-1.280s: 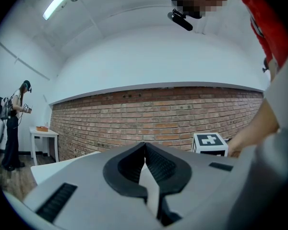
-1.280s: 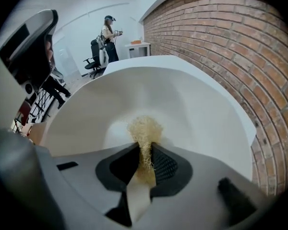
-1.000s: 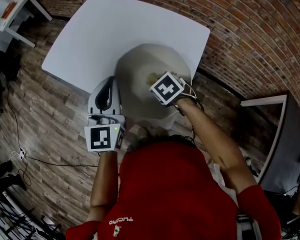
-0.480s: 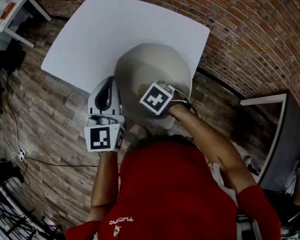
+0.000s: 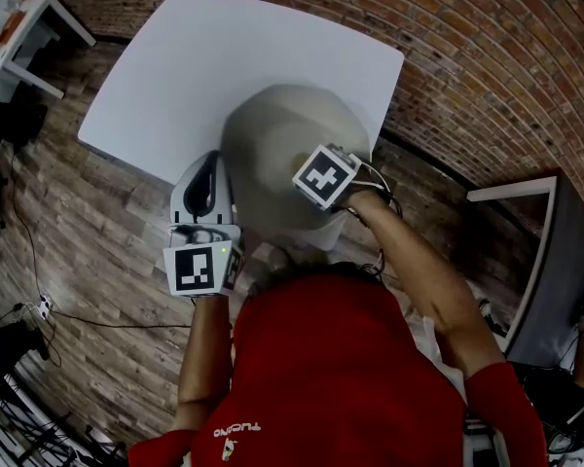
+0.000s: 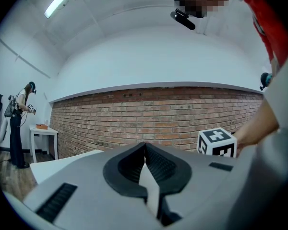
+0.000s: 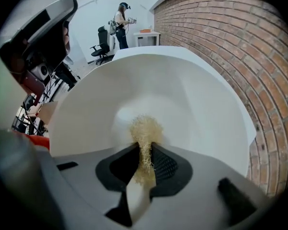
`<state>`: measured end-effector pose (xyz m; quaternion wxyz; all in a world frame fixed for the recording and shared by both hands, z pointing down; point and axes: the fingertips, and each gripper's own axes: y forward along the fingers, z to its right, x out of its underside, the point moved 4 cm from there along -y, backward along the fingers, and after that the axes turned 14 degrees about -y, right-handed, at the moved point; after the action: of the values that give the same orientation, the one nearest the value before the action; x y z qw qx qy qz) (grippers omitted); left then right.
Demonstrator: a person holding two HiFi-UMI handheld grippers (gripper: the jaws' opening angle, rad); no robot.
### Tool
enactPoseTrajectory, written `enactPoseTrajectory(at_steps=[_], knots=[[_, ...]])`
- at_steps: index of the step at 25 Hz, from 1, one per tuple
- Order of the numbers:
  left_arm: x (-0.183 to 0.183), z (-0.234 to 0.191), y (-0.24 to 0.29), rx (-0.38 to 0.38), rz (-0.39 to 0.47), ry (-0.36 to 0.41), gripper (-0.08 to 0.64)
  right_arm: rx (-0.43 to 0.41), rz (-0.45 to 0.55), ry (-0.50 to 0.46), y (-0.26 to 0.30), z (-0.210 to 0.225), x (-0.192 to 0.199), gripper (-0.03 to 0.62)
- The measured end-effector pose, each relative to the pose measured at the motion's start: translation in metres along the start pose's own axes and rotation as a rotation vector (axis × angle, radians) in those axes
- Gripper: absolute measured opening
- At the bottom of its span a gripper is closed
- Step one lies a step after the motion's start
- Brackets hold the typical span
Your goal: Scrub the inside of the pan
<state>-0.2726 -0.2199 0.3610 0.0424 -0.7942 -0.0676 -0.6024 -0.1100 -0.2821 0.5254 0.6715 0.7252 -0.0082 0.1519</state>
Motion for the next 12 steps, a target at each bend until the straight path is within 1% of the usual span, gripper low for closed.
enactPoseTrajectory(at_steps=[4,6,8,9,12], knots=[[0.003,0.002,0.002,0.007,-0.012,0.001,0.014,0.006,0.026,0.018,-0.005,0.002,-0.002,0.075],[0.003,0.005,0.002,0.014,-0.014,0.001,0.014,0.004,0.061,0.034,-0.011,0.000,-0.003,0.075],[0.002,0.009,0.002,0.020,-0.014,0.001,0.014,0.008,0.152,0.050,-0.021,-0.003,-0.010,0.075],[0.001,0.011,0.001,0.024,-0.015,0.002,0.014,0.018,0.217,0.054,-0.029,-0.003,-0.016,0.075],[-0.002,0.021,0.001,0.032,-0.017,0.008,0.014,0.086,0.440,0.058,-0.062,0.000,-0.032,0.075]])
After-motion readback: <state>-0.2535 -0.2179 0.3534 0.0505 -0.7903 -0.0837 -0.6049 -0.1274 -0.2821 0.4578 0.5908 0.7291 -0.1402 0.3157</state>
